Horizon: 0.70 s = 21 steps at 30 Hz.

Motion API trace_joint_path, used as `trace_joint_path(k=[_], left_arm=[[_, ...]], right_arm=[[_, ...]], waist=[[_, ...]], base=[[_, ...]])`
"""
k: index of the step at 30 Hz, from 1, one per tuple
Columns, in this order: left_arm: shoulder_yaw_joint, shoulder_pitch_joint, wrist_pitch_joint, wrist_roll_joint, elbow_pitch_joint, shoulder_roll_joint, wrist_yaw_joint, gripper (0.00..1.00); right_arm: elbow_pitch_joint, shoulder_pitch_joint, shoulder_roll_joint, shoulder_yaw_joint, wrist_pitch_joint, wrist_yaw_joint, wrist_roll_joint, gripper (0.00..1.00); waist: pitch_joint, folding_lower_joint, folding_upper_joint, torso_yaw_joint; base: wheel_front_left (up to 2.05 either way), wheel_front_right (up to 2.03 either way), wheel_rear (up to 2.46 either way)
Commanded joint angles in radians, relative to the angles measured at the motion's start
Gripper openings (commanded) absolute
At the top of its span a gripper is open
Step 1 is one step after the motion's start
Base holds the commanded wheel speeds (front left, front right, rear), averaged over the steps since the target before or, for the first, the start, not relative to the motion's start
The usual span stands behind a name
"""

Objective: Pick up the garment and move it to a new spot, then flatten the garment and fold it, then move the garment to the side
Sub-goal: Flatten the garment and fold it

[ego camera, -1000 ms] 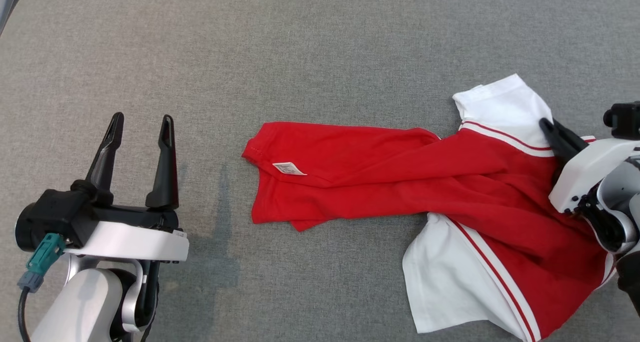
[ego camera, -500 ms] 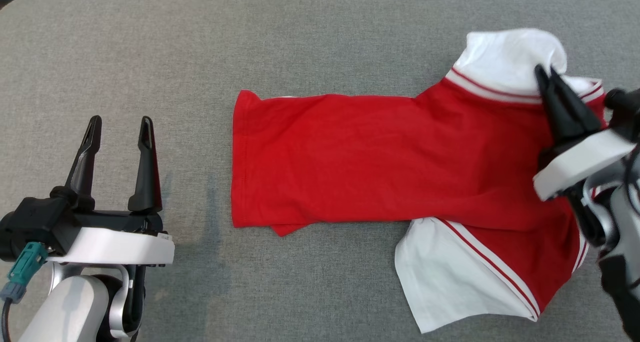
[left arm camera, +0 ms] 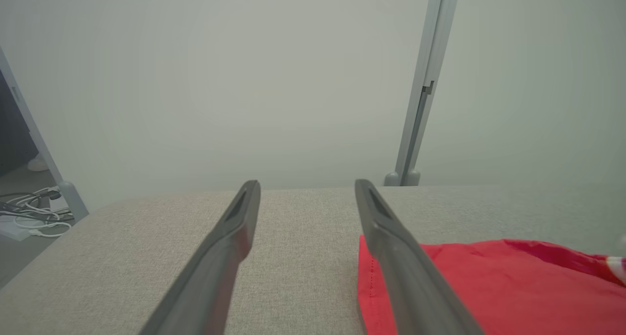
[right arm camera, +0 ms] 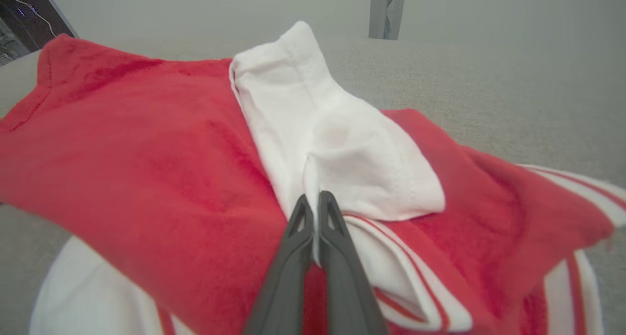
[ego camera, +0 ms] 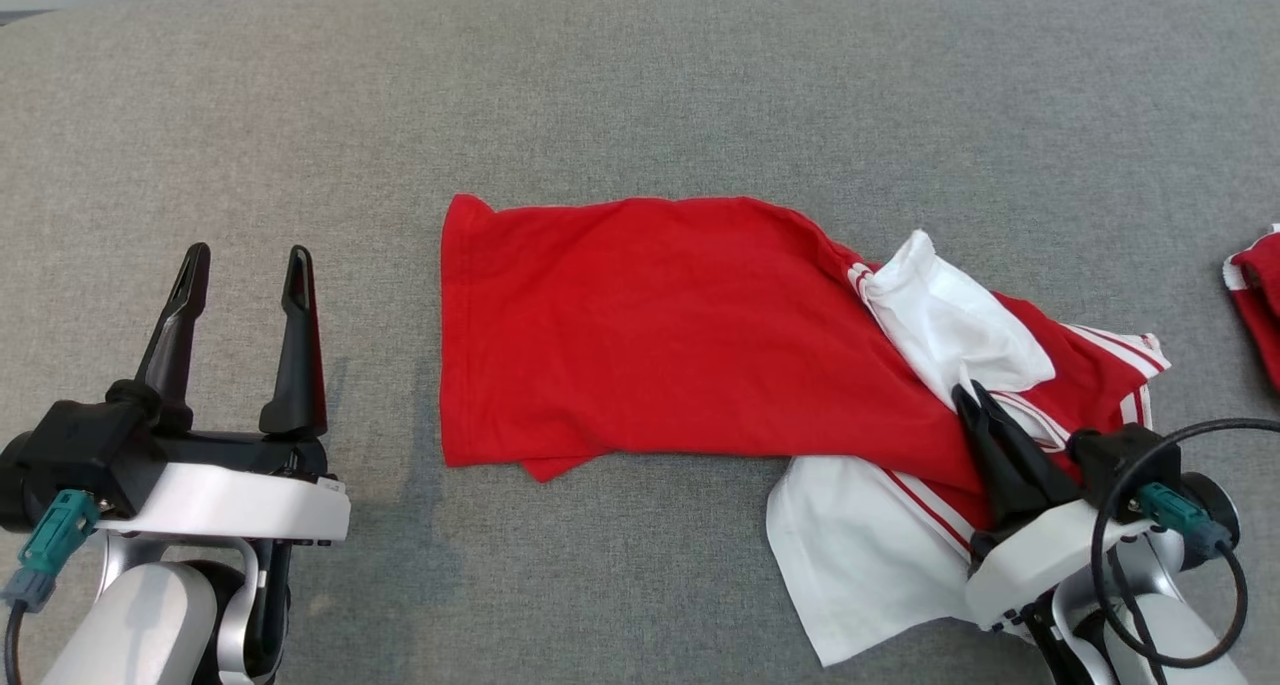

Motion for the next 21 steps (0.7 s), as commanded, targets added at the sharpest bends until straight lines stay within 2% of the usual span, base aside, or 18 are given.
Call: trace_joint_path(k=[1, 11, 21], left_arm=[[0.001, 0.005, 0.000, -0.002, -0.004, 0.006, 0.009, 1.00], [0.002, 0.030, 0.006, -0.005, -0.010, 0.014, 0.022, 1.00], [-0.005, 0.094, 0.015, -0.012, -0.016, 0.018, 0.042, 1.00]], right_arm=[[-0.008, 0.011, 0.007, -0.006, -0.005, 0.000, 0.008, 1.00], [-0.189, 0.059, 0.062, -0.086, -0.071, 0.000, 0.003, 1.00], [-0.329, 0.091, 0.074, -0.219, -0.013, 0.000, -0.028, 1.00]], waist=[[-0.002, 0.0000, 0.0000, -0.001], [-0.036, 0.0000, 0.0000, -0.012], [-0.100, 0.0000, 0.0000, -0.027]], base=[[0.00, 0.00, 0.00], [0.00, 0.00, 0.00], [0.00, 0.00, 0.00]])
